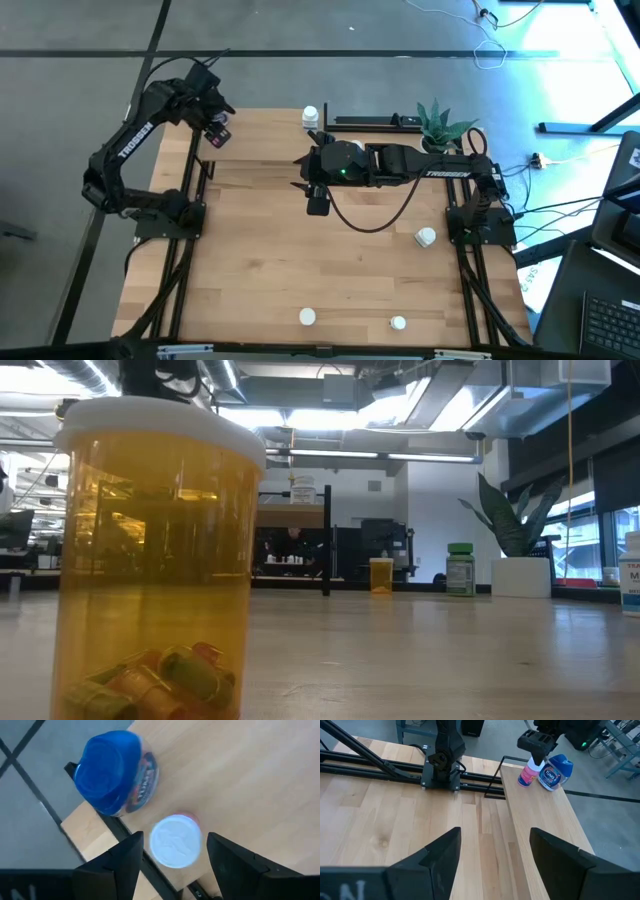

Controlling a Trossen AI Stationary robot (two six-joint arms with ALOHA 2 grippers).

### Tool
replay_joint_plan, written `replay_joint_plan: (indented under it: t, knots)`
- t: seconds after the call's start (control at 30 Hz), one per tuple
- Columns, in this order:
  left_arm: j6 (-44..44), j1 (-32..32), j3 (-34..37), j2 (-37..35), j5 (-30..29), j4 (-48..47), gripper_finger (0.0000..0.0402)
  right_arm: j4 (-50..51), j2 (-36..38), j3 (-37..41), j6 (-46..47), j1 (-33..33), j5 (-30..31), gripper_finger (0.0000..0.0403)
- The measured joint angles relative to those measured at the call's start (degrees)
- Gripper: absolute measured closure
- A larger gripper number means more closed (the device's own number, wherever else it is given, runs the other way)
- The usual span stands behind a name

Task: Pick and place medicine bottles onto shelf by color
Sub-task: Put the pink pill bottle on the shelf, then put the white pill bottle on the shelf

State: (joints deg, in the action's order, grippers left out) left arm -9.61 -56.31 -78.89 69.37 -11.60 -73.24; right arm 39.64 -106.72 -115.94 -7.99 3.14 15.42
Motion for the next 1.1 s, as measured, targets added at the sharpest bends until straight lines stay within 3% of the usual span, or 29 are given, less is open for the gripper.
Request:
replay_joint_plan:
  t: [0.2,0.4,0.67,1.1]
  knots:
    - [-0.04,4.47,-0.01,-3.82,7.05,1.28,0.0188,0.0,-0.01,0.0,0.01,0.0,-0.01,0.0164]
    - [1.53,12.9,0.0,-8.51,3.64,1.0,0.019,0.0,0.0,0.0,0.01,0.0,0.0,0.0164]
    - [5.9,23.63,0.3,-15.41,3.36,1.11,0.0191,0.0,-0.02,0.0,0.01,-0.02,-0.01,0.0164]
    - [10.4,42.52,11.45,-18.1,6.34,4.01,0.0192,-0.2,0.0,-0.02,0.0,-0.02,-0.02,0.0164]
